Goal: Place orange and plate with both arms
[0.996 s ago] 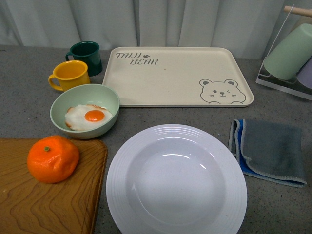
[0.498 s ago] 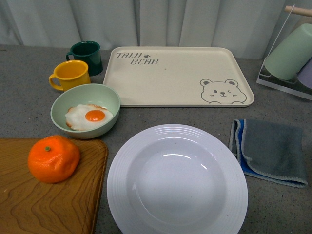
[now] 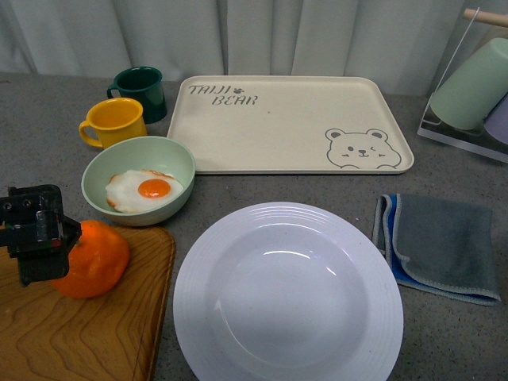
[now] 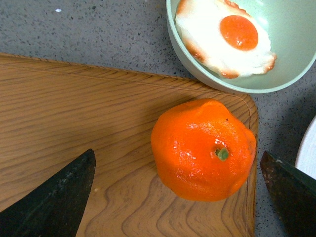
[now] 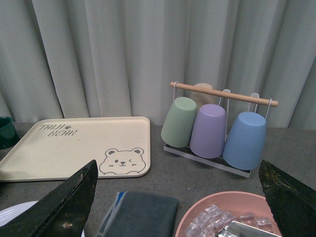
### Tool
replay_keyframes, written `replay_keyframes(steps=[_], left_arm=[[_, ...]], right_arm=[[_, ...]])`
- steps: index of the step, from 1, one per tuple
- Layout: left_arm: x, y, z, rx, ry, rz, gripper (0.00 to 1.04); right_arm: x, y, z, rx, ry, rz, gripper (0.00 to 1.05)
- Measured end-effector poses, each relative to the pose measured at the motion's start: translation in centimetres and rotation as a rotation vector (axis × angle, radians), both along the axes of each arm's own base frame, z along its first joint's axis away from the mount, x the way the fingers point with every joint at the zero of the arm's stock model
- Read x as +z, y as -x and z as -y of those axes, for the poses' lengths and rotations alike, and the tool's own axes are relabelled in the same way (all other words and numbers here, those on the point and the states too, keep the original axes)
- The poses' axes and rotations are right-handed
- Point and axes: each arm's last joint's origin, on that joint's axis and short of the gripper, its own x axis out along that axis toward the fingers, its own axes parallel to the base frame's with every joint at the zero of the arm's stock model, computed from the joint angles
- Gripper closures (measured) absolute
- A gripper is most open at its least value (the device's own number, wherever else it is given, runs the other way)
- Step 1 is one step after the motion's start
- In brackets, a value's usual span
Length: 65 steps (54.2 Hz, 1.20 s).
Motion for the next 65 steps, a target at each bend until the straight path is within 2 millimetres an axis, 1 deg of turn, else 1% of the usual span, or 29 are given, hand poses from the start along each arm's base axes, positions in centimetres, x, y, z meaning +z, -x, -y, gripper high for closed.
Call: replay_keyframes(steps=[11,38,40,41,47,50,54,57,61,65], left_arm=[[-0.2,-1.2,0.2,-0.025,0.061,-0.027,0.07],[-2.1,-2.3,0.6,-0.062,0.013,-0.080,0.07],[-2.2,-2.3,0.6,-0.062,0.012,-0.084,0.11],[-2.2,-2.3,0.6,-0.062,0.011,-0.086,0.17],[-2.3,-2.3,0.6,-0.065,0.016,-0.089,0.41],[-2.1,-2.2,0.8,-0.068,0.024,-0.086,0.49],[-1.3,-2.0,1.5,-0.083,0.019,-0.046,0.53],[-0.2,-1.7,2.7,-0.112,0.041,0.015,0.54],[1.1,-1.1,5.1,-0.171,0.077,0.076,0.55],[1.4,-0.5,7.8,-0.243,0.099,0.081,0.56]], right_arm=[[0.0,0.0,0.0,0.000,0.000,0.000,0.09],[0.0,0.0,0.0,0.000,0.000,0.000,0.09],[0.0,0.0,0.0,0.000,0.000,0.000,0.09],[0.0,0.0,0.0,0.000,0.000,0.000,0.09],[0.0,0.0,0.0,0.000,0.000,0.000,0.09],[0.0,0.0,0.0,0.000,0.000,0.000,0.09],[0.0,0.0,0.0,0.000,0.000,0.000,0.09],[0.0,0.0,0.0,0.000,0.000,0.000,0.09],[0.0,0.0,0.0,0.000,0.000,0.000,0.09],[0.0,0.0,0.0,0.000,0.000,0.000,0.09]])
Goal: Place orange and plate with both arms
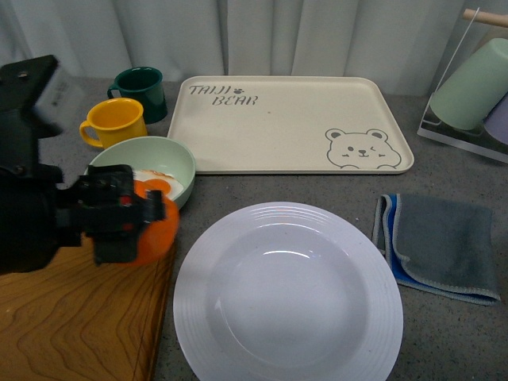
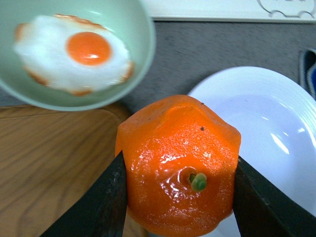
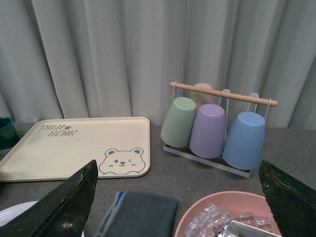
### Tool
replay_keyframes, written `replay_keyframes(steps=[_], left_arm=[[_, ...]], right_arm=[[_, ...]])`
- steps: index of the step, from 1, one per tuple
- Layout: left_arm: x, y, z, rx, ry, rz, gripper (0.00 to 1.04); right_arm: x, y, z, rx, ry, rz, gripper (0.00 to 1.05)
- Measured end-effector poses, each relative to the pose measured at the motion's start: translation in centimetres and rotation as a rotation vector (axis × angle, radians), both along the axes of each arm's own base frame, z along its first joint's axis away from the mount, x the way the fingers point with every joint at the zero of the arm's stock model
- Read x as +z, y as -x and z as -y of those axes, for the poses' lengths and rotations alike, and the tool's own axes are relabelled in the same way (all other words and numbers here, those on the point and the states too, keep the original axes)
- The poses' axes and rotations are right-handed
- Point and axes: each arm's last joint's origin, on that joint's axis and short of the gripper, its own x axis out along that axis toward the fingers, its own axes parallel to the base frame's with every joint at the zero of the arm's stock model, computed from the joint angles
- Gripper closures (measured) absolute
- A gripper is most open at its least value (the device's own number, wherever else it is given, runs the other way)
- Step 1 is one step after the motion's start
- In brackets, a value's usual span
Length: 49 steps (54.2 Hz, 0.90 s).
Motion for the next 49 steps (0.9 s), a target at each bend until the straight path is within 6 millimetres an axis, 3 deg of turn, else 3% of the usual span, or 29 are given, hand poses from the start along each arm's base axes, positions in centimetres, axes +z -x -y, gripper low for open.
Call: replay_keyframes(steps=[7,15,27,39,49], left_arm=[[-0.8,0.3,3.9,-0.108,0.001,-0.028,0.57],[-1.9,0.2,6.3,-0.160,-0.001,-0.054,0.57],[-3.9,-0.5,7.8,-0.176,-0.030,-0.085,0.57],[-4.8,-1.3,7.9,-0.151,-0.063,-0.093,0.57],[-4.2,-1.2,7.6,-0.123,-0.079,-0.102,0.17]], right_arm=[[0.0,0.0,0.0,0.000,0.000,0.000,0.09],[0.0,0.0,0.0,0.000,0.000,0.000,0.09],[0.0,0.0,0.0,0.000,0.000,0.000,0.09],[0.0,0.0,0.0,0.000,0.000,0.000,0.09],[0.0,0.0,0.0,0.000,0.000,0.000,0.09]])
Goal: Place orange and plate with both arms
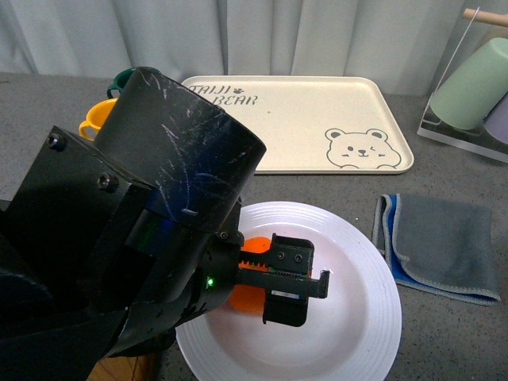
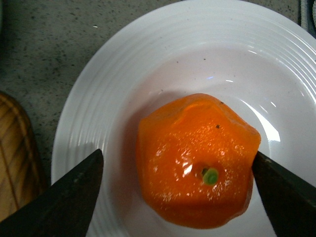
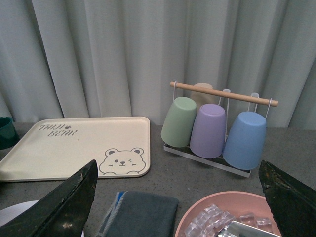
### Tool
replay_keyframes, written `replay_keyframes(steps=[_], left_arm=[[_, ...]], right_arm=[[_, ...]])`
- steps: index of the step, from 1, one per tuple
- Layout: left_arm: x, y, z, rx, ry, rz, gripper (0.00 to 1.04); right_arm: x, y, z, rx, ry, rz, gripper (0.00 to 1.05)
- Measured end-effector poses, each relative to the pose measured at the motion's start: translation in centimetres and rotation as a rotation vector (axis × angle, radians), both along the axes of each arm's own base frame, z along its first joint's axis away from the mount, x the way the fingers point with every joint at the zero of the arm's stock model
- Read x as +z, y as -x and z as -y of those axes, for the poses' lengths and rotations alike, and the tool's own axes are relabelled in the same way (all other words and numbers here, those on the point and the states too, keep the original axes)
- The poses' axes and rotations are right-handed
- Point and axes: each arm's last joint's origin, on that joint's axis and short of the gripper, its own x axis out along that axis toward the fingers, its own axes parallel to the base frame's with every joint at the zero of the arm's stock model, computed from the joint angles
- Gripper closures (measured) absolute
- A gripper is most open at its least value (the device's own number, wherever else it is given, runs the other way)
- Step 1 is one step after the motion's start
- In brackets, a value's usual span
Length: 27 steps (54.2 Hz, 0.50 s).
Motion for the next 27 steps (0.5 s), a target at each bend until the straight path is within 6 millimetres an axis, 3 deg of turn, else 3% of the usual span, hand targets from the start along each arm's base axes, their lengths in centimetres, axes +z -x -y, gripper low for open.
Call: replay_keyframes(steps=[4,17,22,27], left_arm=[[1.0,0.2,-0.3,0.017,0.005,0.017,0.05],[3.9,0.8,-2.0,0.117,-0.001,0.150,0.07],[3.4,1.1,-3.3,0.195,-0.055,0.347,0.21],[2.9,2.3,-5.8,0.257,-0.103,0.492,0.36]], right_arm=[[0.0,0.0,0.0,0.000,0.000,0.000,0.09],[0.0,0.0,0.0,0.000,0.000,0.000,0.09],[0.0,0.0,0.0,0.000,0.000,0.000,0.09],[0.0,0.0,0.0,0.000,0.000,0.000,0.09]])
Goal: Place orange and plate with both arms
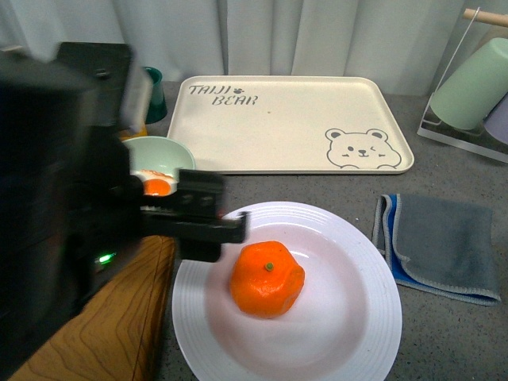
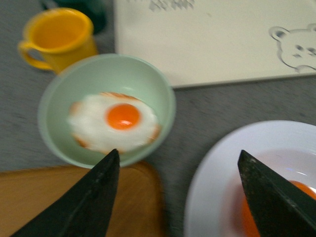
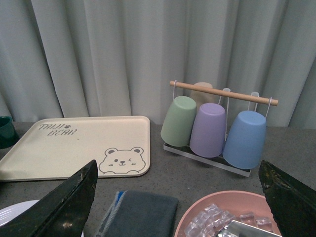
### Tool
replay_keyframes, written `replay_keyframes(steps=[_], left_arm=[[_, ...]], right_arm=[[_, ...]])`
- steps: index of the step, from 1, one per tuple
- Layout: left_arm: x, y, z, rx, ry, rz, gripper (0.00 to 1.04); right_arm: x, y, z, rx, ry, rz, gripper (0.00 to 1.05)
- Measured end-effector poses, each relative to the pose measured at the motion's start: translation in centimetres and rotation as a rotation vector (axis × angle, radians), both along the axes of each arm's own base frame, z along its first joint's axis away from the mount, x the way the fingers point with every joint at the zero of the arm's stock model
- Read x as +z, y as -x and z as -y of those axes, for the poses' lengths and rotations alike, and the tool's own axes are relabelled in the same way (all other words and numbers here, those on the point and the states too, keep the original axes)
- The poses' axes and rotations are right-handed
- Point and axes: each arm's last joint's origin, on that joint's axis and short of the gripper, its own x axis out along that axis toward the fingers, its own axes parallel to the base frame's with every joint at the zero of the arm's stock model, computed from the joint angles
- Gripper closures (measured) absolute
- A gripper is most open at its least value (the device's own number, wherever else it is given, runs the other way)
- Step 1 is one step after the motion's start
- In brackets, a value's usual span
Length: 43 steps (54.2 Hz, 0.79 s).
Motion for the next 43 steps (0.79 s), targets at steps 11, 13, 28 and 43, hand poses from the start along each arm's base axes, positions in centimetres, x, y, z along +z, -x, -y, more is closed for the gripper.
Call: replay_keyframes(steps=[11,13,28,43], left_arm=[[4.1,4.1,-6.7,0.046,0.049,0.373,0.83],[4.0,4.4,-7.2,0.048,0.041,0.363,0.88],[5.3,6.9,-10.4,0.054,0.025,0.354,1.01],[6.9,9.4,-13.0,0.068,0.030,0.403,1.01]], right_arm=[[0.0,0.0,0.0,0.000,0.000,0.000,0.09],[0.0,0.0,0.0,0.000,0.000,0.000,0.09],[0.0,0.0,0.0,0.000,0.000,0.000,0.09],[0.0,0.0,0.0,0.000,0.000,0.000,0.09]])
